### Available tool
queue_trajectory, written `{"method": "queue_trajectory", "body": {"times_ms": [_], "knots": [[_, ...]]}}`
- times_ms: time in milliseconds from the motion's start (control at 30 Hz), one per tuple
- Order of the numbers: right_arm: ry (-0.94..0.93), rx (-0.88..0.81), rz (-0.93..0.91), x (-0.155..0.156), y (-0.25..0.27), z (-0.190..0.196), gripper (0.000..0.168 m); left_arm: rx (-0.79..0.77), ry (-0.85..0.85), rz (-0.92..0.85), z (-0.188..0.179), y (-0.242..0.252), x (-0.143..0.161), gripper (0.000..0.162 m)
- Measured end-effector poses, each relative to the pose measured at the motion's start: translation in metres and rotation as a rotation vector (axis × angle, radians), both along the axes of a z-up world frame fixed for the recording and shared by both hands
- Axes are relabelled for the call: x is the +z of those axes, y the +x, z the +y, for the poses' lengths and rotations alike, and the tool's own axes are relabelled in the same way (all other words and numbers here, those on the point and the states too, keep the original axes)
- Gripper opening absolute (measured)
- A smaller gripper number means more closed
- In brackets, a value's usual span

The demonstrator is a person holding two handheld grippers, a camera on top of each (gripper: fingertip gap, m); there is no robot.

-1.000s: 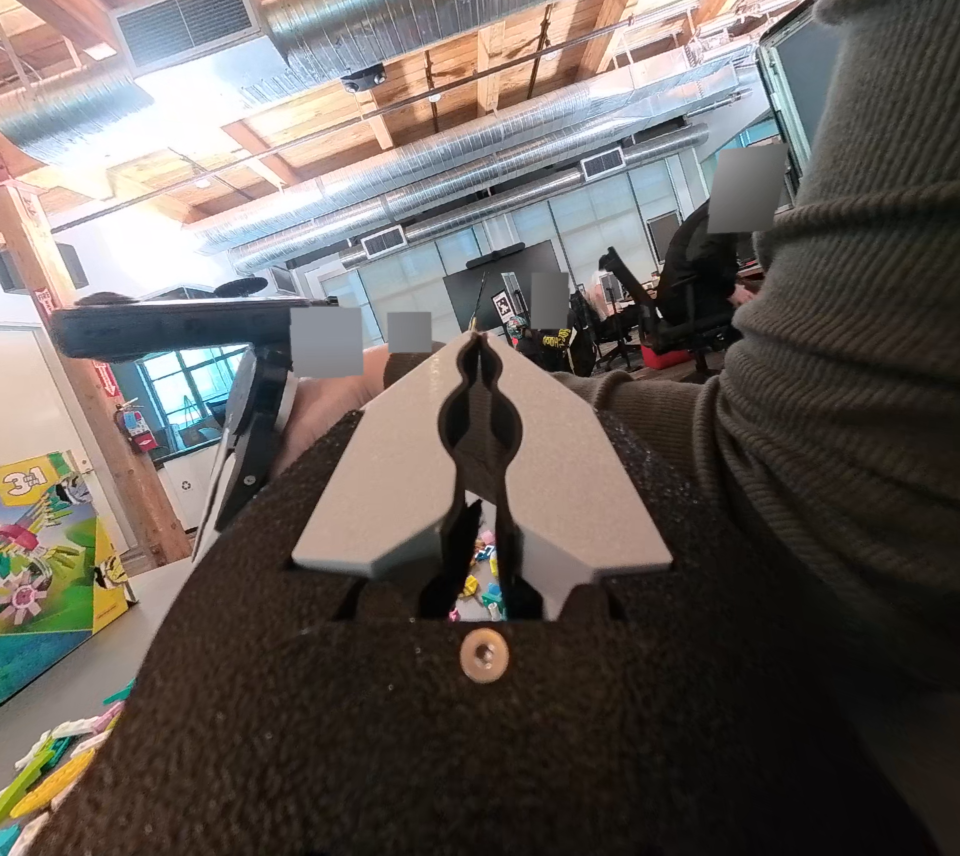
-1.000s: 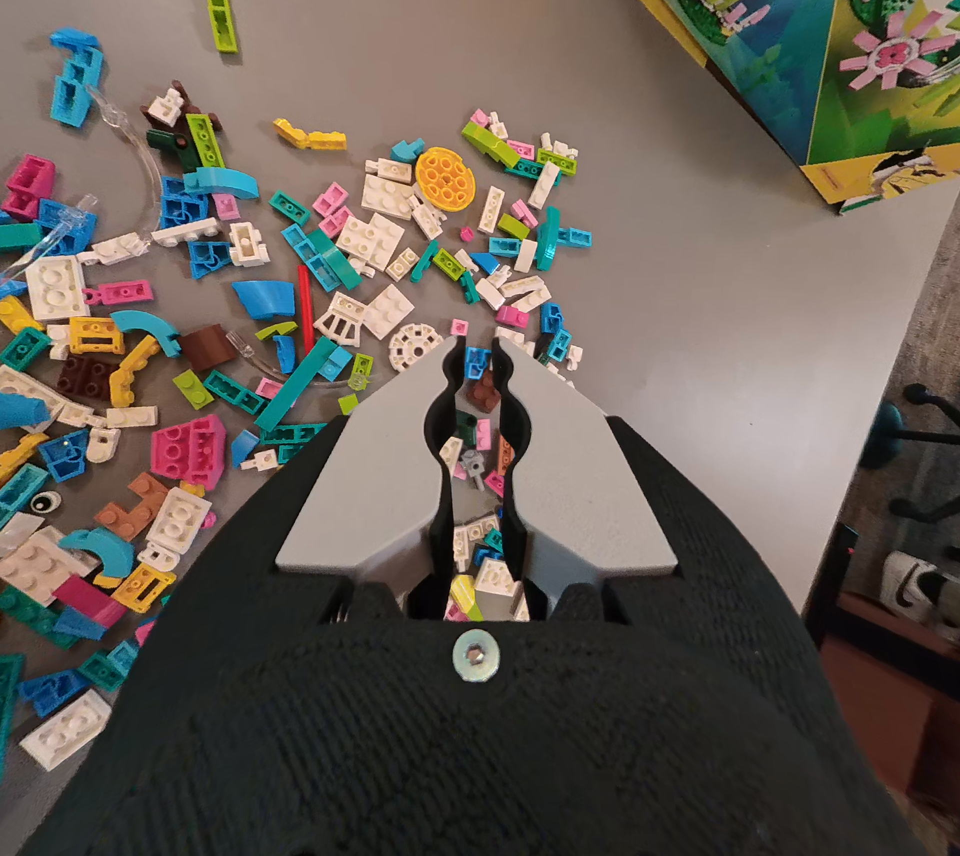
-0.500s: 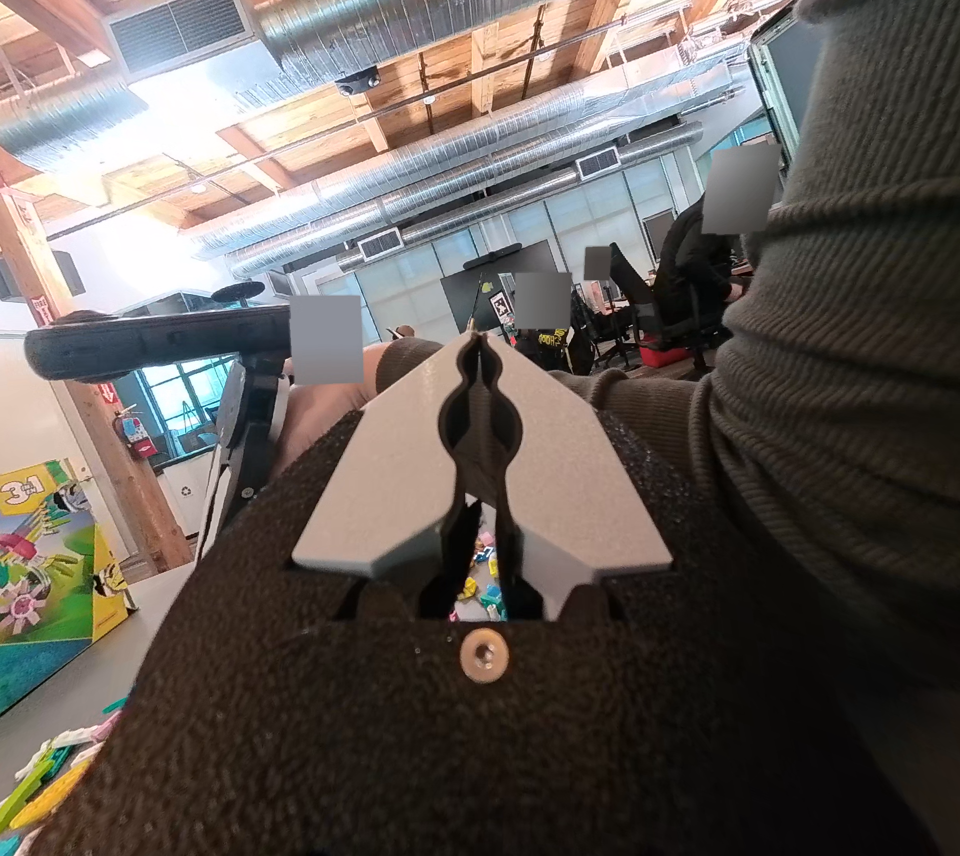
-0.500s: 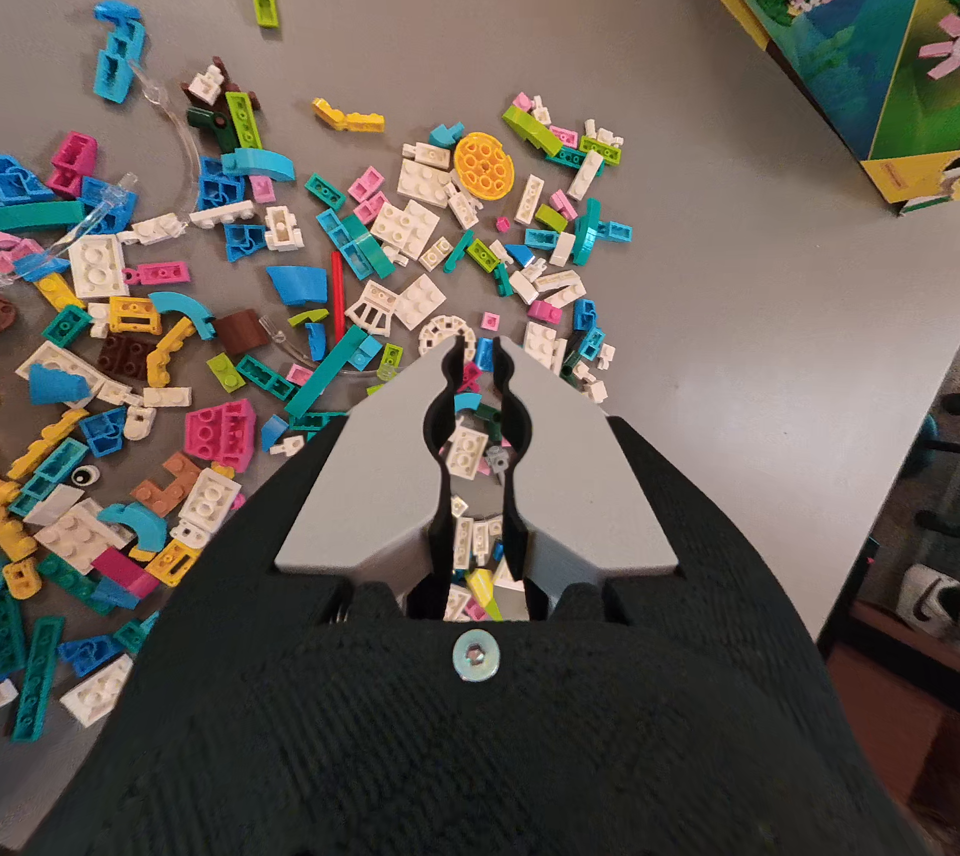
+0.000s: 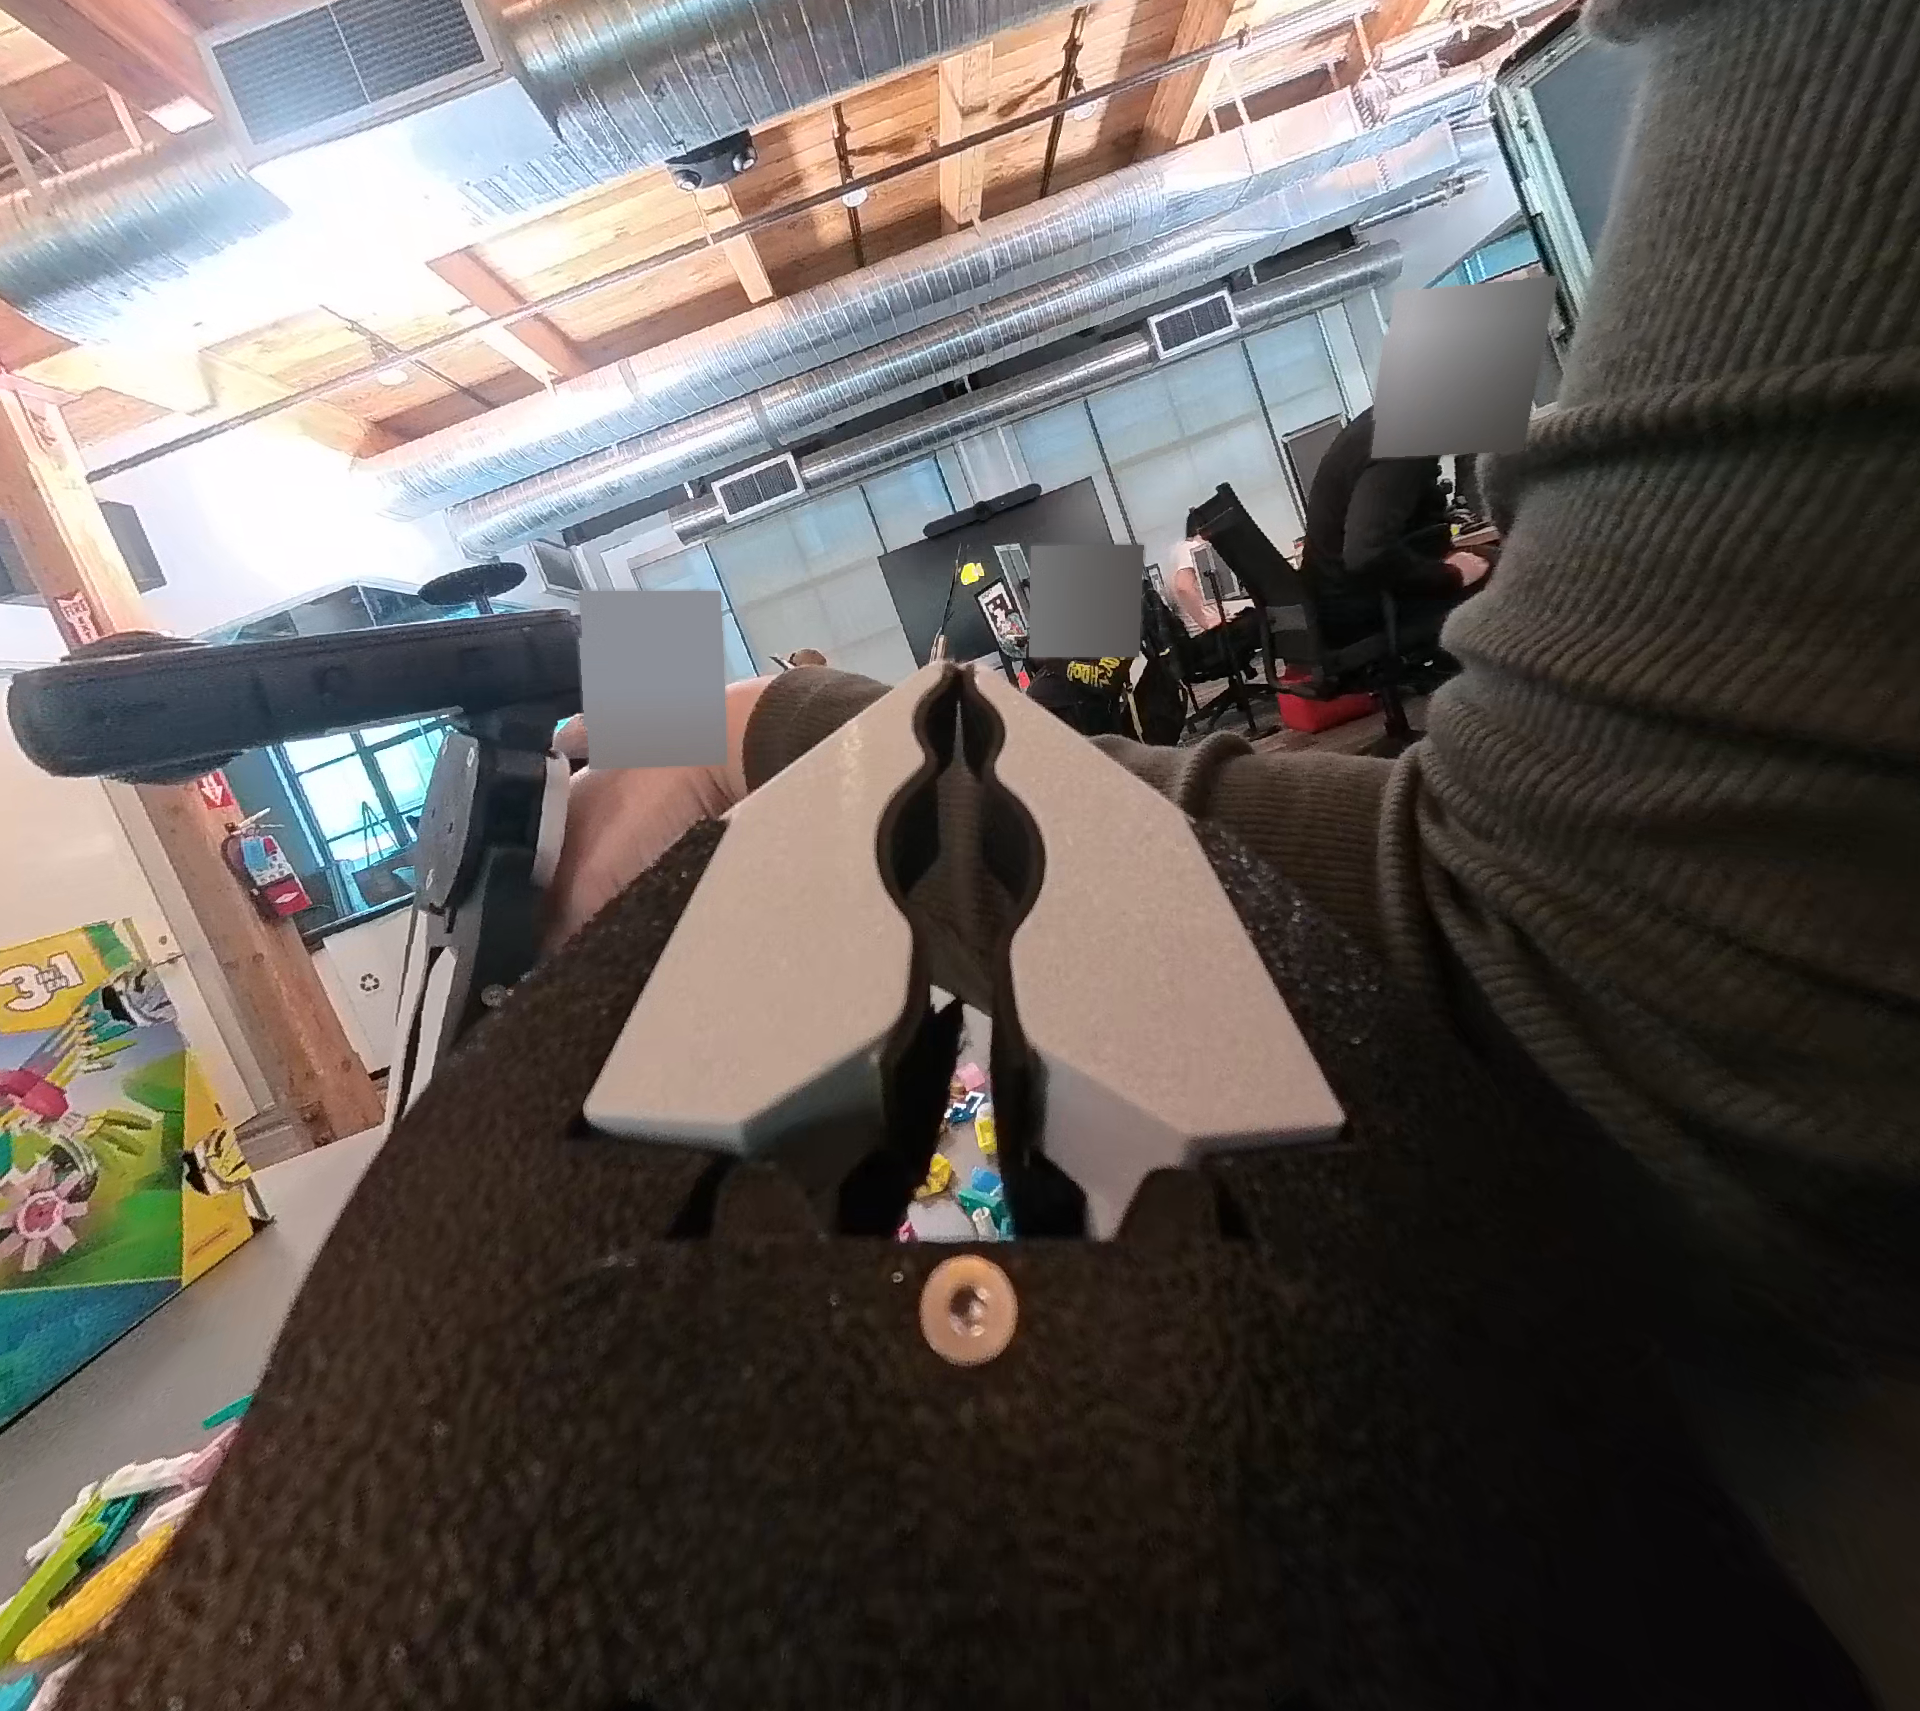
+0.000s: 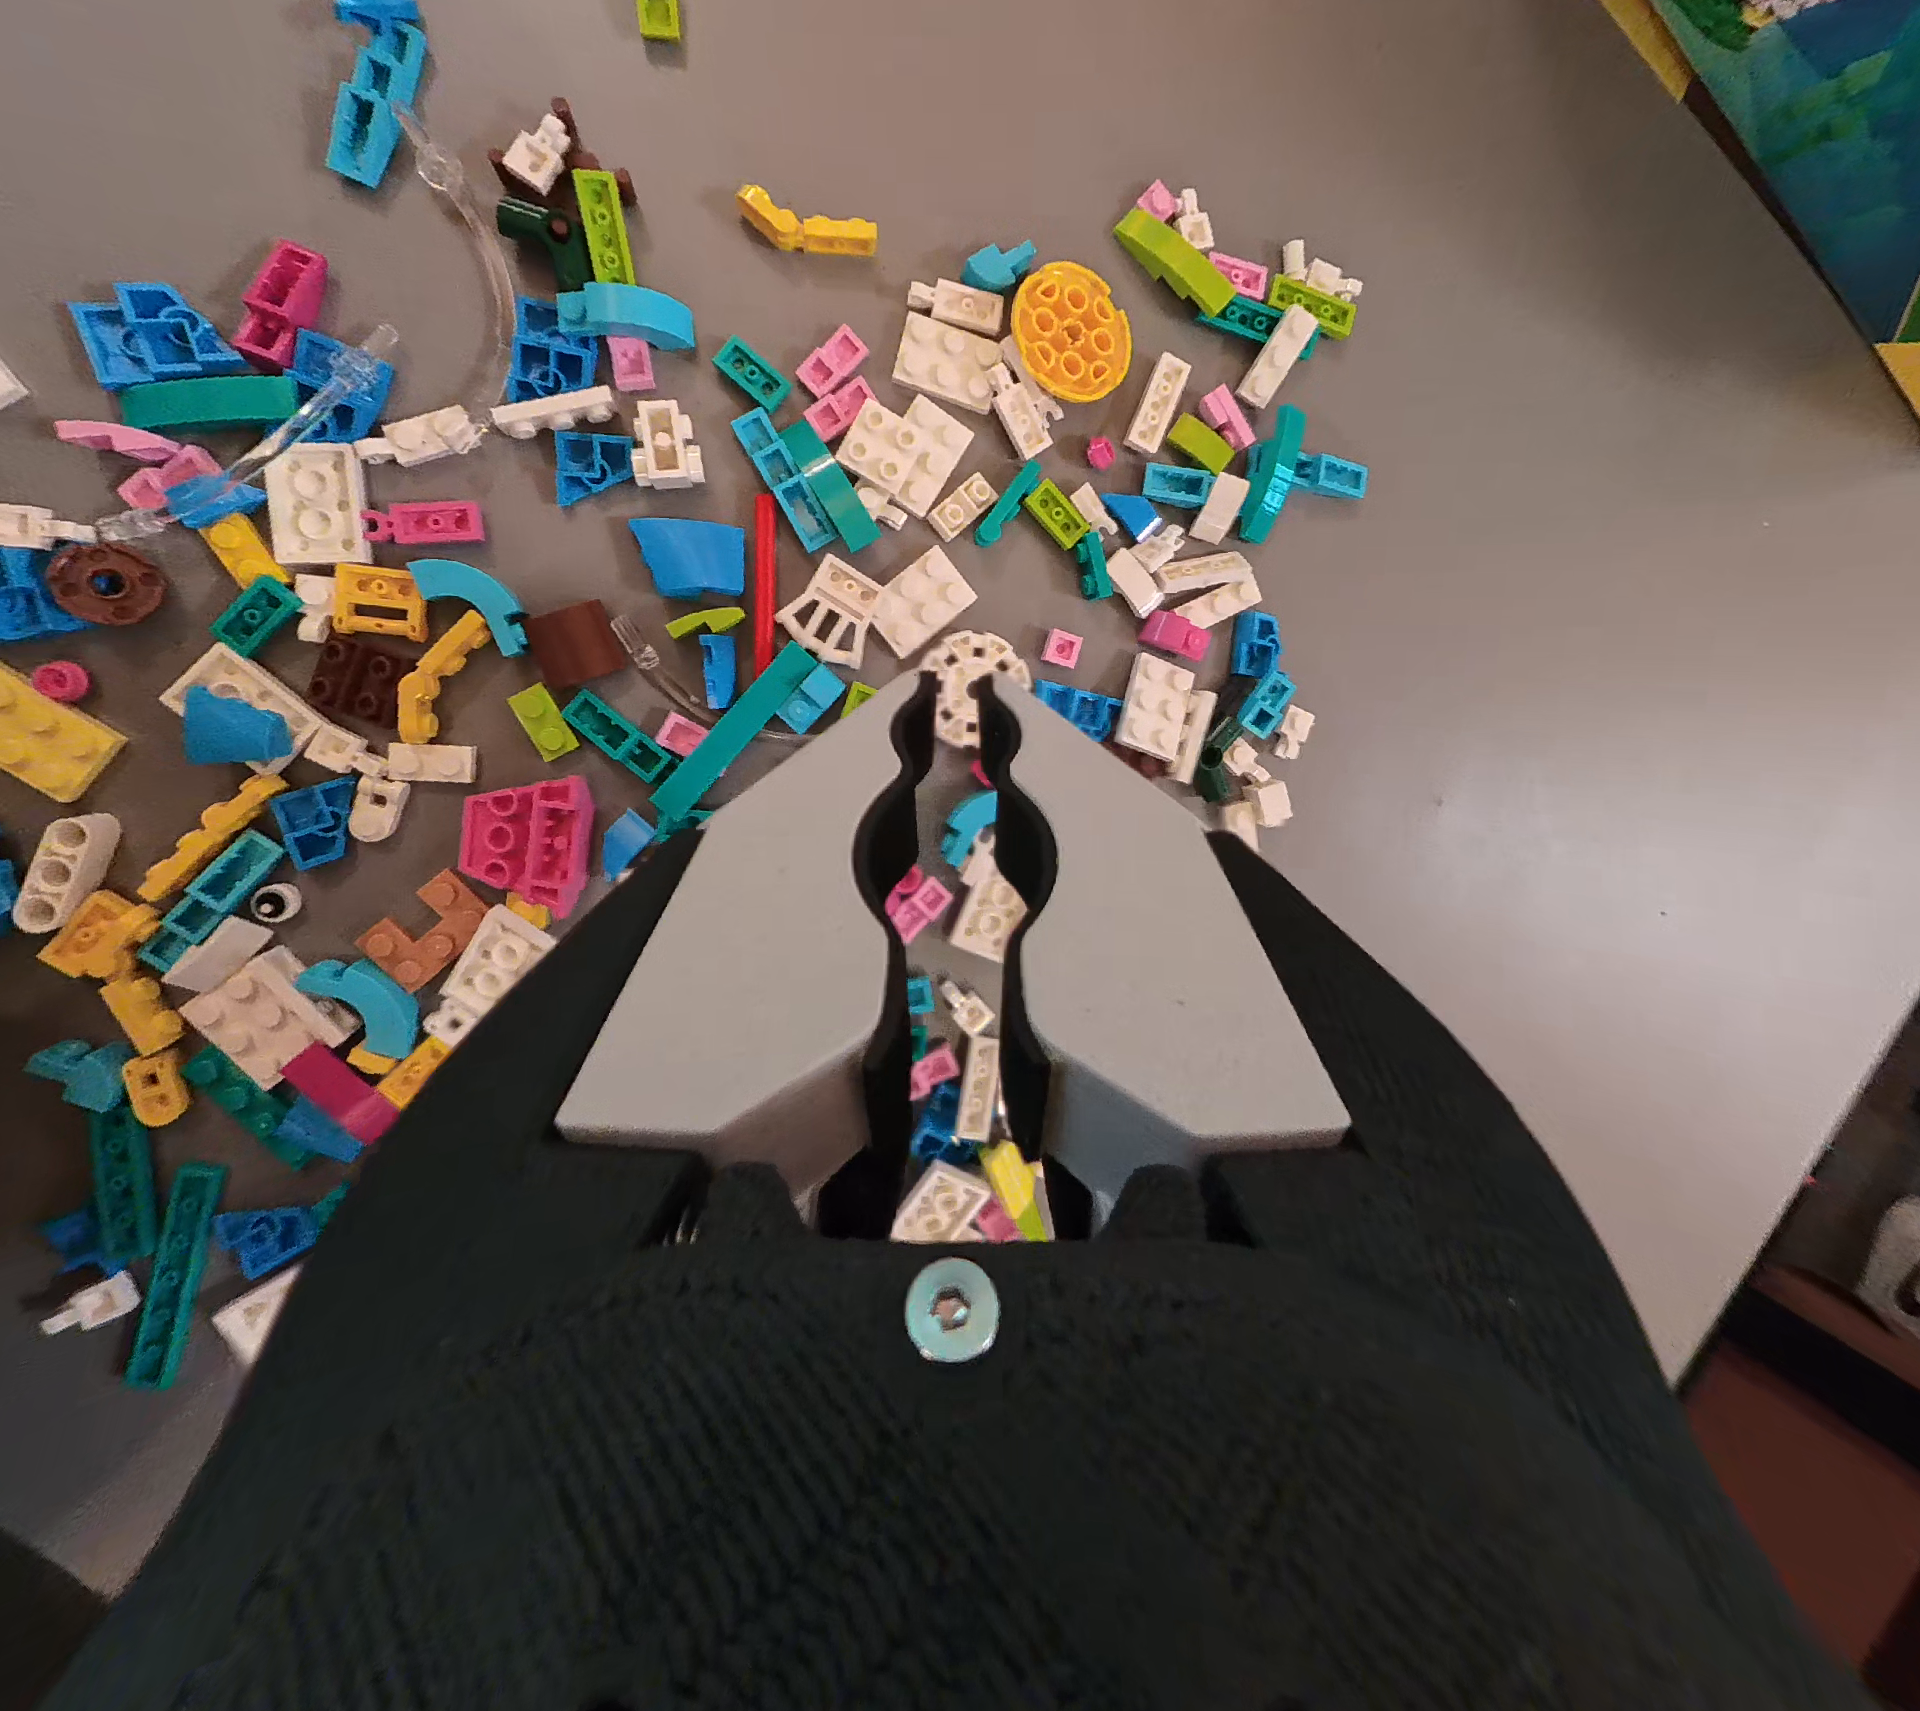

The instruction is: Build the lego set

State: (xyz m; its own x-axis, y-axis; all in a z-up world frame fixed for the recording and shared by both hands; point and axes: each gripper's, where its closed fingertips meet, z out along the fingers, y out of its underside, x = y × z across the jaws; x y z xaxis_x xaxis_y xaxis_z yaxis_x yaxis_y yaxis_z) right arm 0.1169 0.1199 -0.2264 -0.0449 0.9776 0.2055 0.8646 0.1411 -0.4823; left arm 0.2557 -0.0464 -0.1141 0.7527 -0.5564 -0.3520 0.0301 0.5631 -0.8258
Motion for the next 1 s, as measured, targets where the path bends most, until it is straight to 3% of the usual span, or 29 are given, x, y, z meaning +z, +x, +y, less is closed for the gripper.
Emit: {"method": "queue_trajectory", "body": {"times_ms": [233,1000], "knots": [[-0.126,0.001,-0.046,-0.011,0.002,-0.017,0.005,-0.003,-0.001,0.002,0.0,0.001,0.0,0.0],[-0.126,0.028,-0.048,-0.012,-0.006,-0.022,0.007,-0.006,0.004,0.009,-0.001,0.002,0.0,0.0]]}}
